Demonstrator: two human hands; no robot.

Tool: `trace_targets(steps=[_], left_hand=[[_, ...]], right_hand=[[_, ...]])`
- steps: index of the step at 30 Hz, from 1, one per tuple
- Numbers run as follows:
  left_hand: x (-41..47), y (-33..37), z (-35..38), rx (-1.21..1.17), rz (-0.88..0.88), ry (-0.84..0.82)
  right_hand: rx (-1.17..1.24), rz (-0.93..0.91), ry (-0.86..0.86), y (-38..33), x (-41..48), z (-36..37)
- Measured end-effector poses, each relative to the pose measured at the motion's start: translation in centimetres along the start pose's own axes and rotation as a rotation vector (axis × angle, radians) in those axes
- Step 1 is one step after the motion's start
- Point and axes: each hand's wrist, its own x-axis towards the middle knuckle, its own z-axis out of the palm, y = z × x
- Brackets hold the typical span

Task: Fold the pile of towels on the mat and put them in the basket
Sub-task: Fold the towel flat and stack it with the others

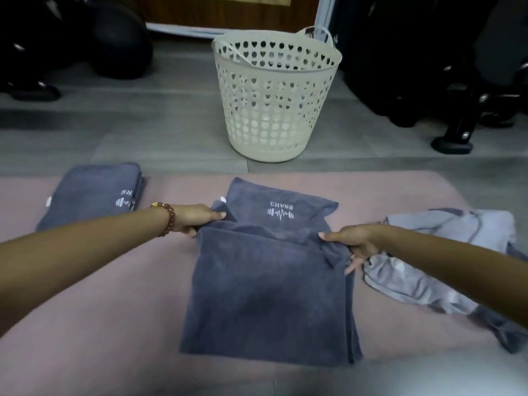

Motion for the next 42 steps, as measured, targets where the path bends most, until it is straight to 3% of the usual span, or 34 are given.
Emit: trace_targets(steps=[3, 5, 7, 9, 13, 16, 21, 25, 30, 33, 35, 38, 40, 42], left_hand=[[4.0, 2.9, -2.1, -0.240, 0.192, 0.369], [7.1, 4.0, -2.9, -0.443, 0.284, 0.448], [9.4, 3.5, -1.8, -0.541, 0.254, 0.507], [10.8, 1.2, 0.7, -0.434, 0.145, 0.547], [9.3, -4.9, 8.0, -0.090, -0.105, 0.390], [7.1, -8.4, 11.5, 0.052, -0.074, 0.427], [4.1, -11.8, 13.9, 0.036, -0.046, 0.479], [3.1, -12.2, 15.0, 0.172, 0.120, 0.477], [2.0, -11.4, 14.8, 0.086, 0.296, 0.511], [1.8, -12.3, 12.7, 0.291, 0.218, 0.379], [1.7, -13.1, 11.0, 0.370, 0.083, 0.172], [0.6, -13.4, 10.1, 0.474, -0.124, -0.227], [-0.5, -13.2, 10.5, 0.488, -0.284, -0.404], [-0.7, -13.3, 10.7, 0.494, -0.367, -0.475]], right_hand=[[0.083, -0.142, 0.333, -3.8, 3.3, -3.1], [0.165, -0.249, 0.573, -5.9, 5.9, -4.8], [0.263, -0.316, 0.840, -6.3, 8.2, -5.4], [0.269, -0.274, 0.992, -4.5, 10.0, -4.0], [0.052, -0.083, 0.770, 2.8, 11.7, 1.1], [-0.092, 0.000, 0.771, 8.0, 11.0, 3.6], [0.123, -0.179, 0.765, 13.7, 9.5, 5.8], [-0.021, -0.147, 0.803, 15.5, 9.4, 7.3], [0.178, -0.512, 0.952, 13.8, 7.0, 8.3], [-0.118, -0.556, 0.818, 13.4, 5.3, 7.7], [-0.408, -0.372, 0.497, 13.6, 4.1, 7.2], [-0.638, 0.021, -0.022, 13.5, 2.8, 7.7], [-0.702, 0.162, -0.226, 13.2, 2.5, 8.0], [-0.685, 0.239, -0.317, 12.7, 2.7, 7.7]])
